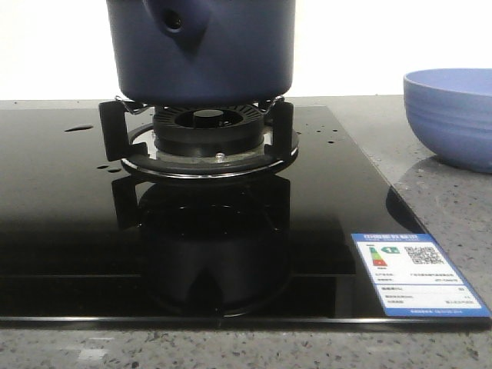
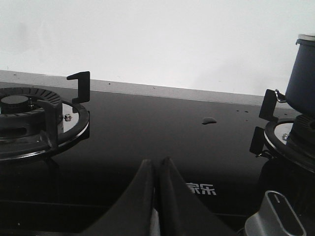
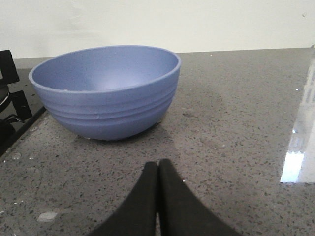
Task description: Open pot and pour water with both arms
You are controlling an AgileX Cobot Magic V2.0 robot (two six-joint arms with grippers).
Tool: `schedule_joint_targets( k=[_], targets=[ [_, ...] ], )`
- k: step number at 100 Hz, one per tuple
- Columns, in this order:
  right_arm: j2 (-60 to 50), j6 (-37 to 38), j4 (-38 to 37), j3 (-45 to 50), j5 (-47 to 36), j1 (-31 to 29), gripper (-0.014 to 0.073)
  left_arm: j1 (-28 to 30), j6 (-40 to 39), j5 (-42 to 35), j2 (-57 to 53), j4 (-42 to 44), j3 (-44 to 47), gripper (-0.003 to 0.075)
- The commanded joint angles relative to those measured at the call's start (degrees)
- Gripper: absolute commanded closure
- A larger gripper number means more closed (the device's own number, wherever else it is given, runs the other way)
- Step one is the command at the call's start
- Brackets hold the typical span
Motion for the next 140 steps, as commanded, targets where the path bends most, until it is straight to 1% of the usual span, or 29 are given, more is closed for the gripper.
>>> schedule_joint_targets(
  k=[1, 114, 122, 140],
  targets=[
    [-1.08, -0.05, -0.38, 1.44, -4.3, 0.19, 0.0652, 0.32, -0.41, -4.02, -1.54, -0.46, 1.88, 0.0739],
    [-1.08, -0.05, 0.38, 1.44, -4.3, 0.19, 0.0652, 0.32, -0.41, -4.12, -1.54, -0.79, 1.88, 0.0739],
    [-1.08, -0.05, 2.22, 1.44, -4.56, 0.19, 0.0652, 0.32, -0.41, -4.12, -1.54, -3.45, 1.88, 0.0739],
    [-1.08, -0.05, 10.3, 1.44, -7.0, 0.19, 0.0652, 0.32, -0.41, -4.12, -1.54, -13.35, 1.88, 0.0739]
  ],
)
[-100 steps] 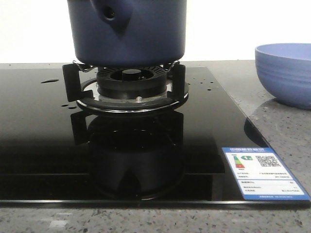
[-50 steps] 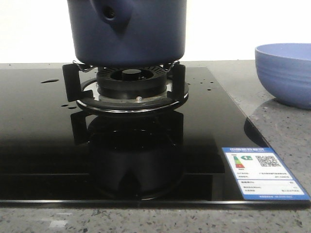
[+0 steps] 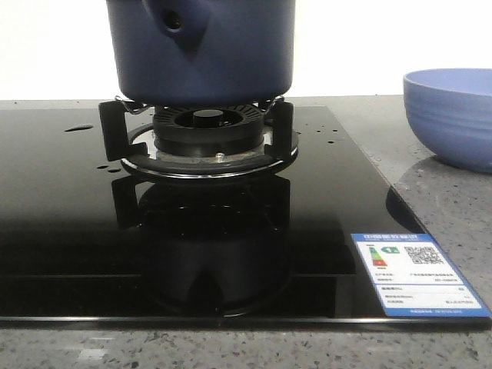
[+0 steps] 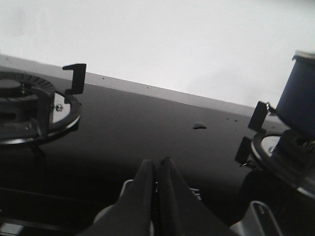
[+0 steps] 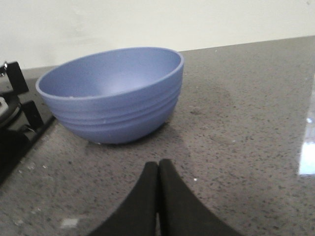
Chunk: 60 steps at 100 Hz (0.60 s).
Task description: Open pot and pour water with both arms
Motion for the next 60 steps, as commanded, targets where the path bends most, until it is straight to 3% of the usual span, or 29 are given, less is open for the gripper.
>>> schedule_joint_targets(
  k=[1, 12, 32, 60],
  targets=[
    [-1.08, -0.05, 4.05, 1.44, -6.59, 0.19, 0.0652, 0.32, -0.41, -4.12, -1.54, -5.55, 1.88, 0.0739],
    [-1.08, -0.05, 7.62, 1.44, -7.96, 0.19, 0.0652, 0.32, -0.41, -4.12, -1.54, -12.53, 1.88, 0.0739],
    [-1.08, 0.05, 22.29, 1.24, -9.21, 0.19, 0.0652, 0.32, -0.41, -4.49, -1.54, -27.8, 1.66, 0.0739],
    [0.41, -1.64, 22.23, -10.56, 4.05, 0.19, 0.0649, 0.32, 1.62, 0.72, -0.2, -26.01, -7.61, 0.074]
  ],
)
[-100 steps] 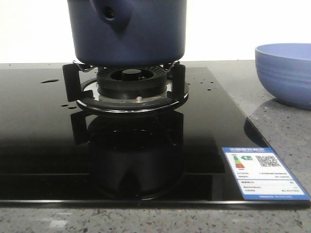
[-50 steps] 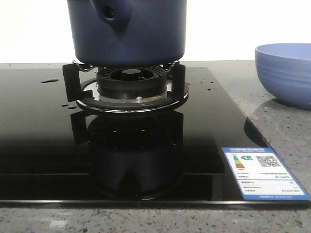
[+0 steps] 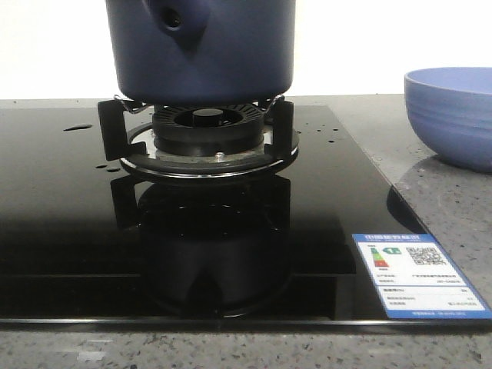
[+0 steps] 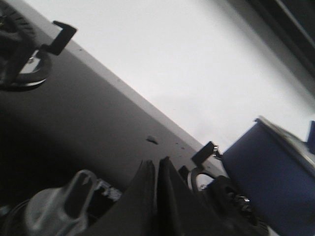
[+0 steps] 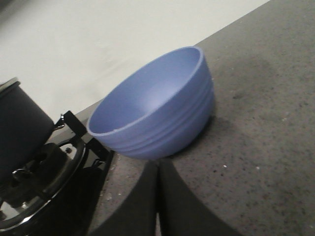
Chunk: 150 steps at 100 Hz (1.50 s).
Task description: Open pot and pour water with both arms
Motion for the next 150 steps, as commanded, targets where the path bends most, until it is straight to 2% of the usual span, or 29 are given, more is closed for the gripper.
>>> schedule_joint_targets(
  k=[1, 15, 23, 33, 43, 65, 71, 77, 78, 89, 96, 103, 119, 131, 150],
  targets=[
    [0.83, -1.48, -0.79, -6.95, 0.79, 0.19, 0.0649, 0.32, 1.69, 0.08, -0.02, 1.41, -6.05, 0.0739],
    [8.44, -3.12, -5.62, -17.42, 11.56, 0.19, 0.0649, 0.32, 10.67, 12.17, 6.2, 6.01, -16.26, 0.074],
    [13.05, -6.24, -6.33, -22.28, 16.51, 0.19, 0.0649, 0.32, 17.03, 17.96, 10.97, 5.99, -21.67, 0.0739],
    [19.51, -9.61, -6.33, -28.57, 21.61, 0.19, 0.0649, 0.32, 20.74, 23.66, 15.99, 5.57, -27.91, 0.0739],
    [24.12, -12.03, -6.33, -32.99, 24.46, 0.19, 0.065, 0.18, 22.92, 26.32, 19.64, 4.85, -32.83, 0.0739],
    [27.15, -17.11, -3.61, -35.98, 24.21, 1.32, 0.0641, -4.62, 23.85, 24.81, 24.06, 4.31, -37.28, 0.0734],
    [27.54, -18.92, -1.83, -35.98, 24.36, 1.73, 0.0594, -5.84, 23.9, 24.81, 25.47, 3.7, -37.94, 0.0703],
    [28.1, -18.92, -0.79, -35.98, 24.36, 1.87, 0.047, -7.02, 25.68, 24.81, 27.02, 1.78, -38.29, 0.0646],
    [28.1, -18.92, -0.79, -35.98, 24.36, 1.87, 0.047, -7.14, 25.96, 24.81, 27.21, 1.01, -38.29, 0.0629],
    [28.52, -18.92, -0.45, -35.98, 23.56, 1.87, 0.0167, -8.81, 32.18, 24.81, 30.12, -7.95, -38.62, 0.05],
    [28.63, -18.92, -0.46, -35.98, 23.56, 1.87, 0.0069, -9.22, 37.13, 24.73, 31.86, -14.0, -38.62, 0.0421],
    [28.63, -18.92, -0.35, -35.98, 23.56, 1.87, 0.0066, -9.32, 41.15, 24.85, 33.56, -19.19, -38.62, 0.0365],
    [28.63, -18.92, -0.26, -35.98, 23.56, 1.87, 0.0077, -9.32, 50.66, 25.57, 38.51, -28.96, -38.62, 0.032],
    [28.63, -18.92, -0.26, -35.98, 23.56, 1.87, 0.0077, -9.32, 57.37, 26.61, 42.2, -36.77, -38.62, 0.023],
    [28.63, -19.02, -0.26, -35.98, 23.56, 1.87, 0.0077, -9.32, 66.04, 29.28, 48.53, -42.68, -41.14, 0.0225]
  ],
)
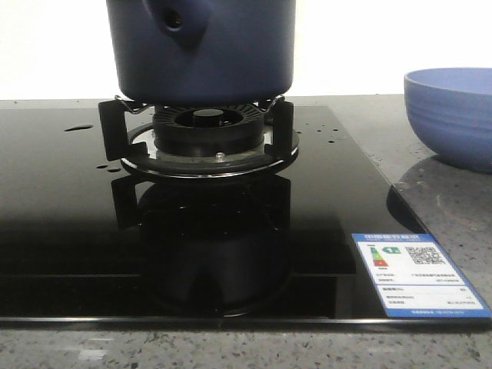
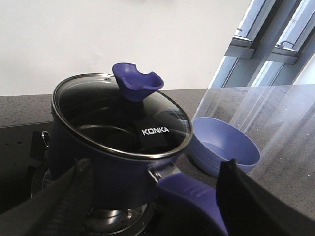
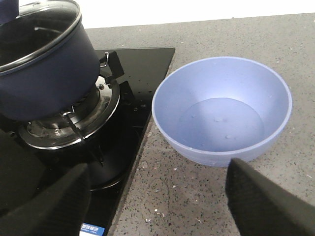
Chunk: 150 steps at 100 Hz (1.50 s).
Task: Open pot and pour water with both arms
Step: 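Grasp the purple lid knob with the left gripper and lift the lid, then grasp the rim of the light blue bowl with the right gripper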
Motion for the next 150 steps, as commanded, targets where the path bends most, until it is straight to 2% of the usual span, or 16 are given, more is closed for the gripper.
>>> schedule_joint_targets(
  k=[1, 29, 48, 92, 150],
  targets=[
    [0.74, -0.68, 1.24, -1.96, -4.23, 0.02, 0.0077, -0.49, 4.55, 1.59, 2.94, -5.46, -3.82, 0.0225],
    [0.74, -0.68, 1.24, -1.96, -4.23, 0.02, 0.0077, -3.05, 16.16, 2.78, 14.02, -5.46, -12.26, 0.0225],
    [0.74, -0.68, 1.24, -1.96, -4.12, 0.02, 0.0077, -4.46, 20.38, 0.64, 21.16, -5.46, -17.05, 0.0225],
    [0.74, -0.68, 1.24, -1.96, -3.53, 0.02, 0.0077, -5.36, 20.36, 4.52, 32.16, -5.5, -25.48, 0.0225],
    [0.74, -0.68, 1.37, -1.96, -3.01, 0.02, 0.0077, -9.04, 20.41, -0.05, 37.56, -5.5, -30.12, 0.0227]
  ],
)
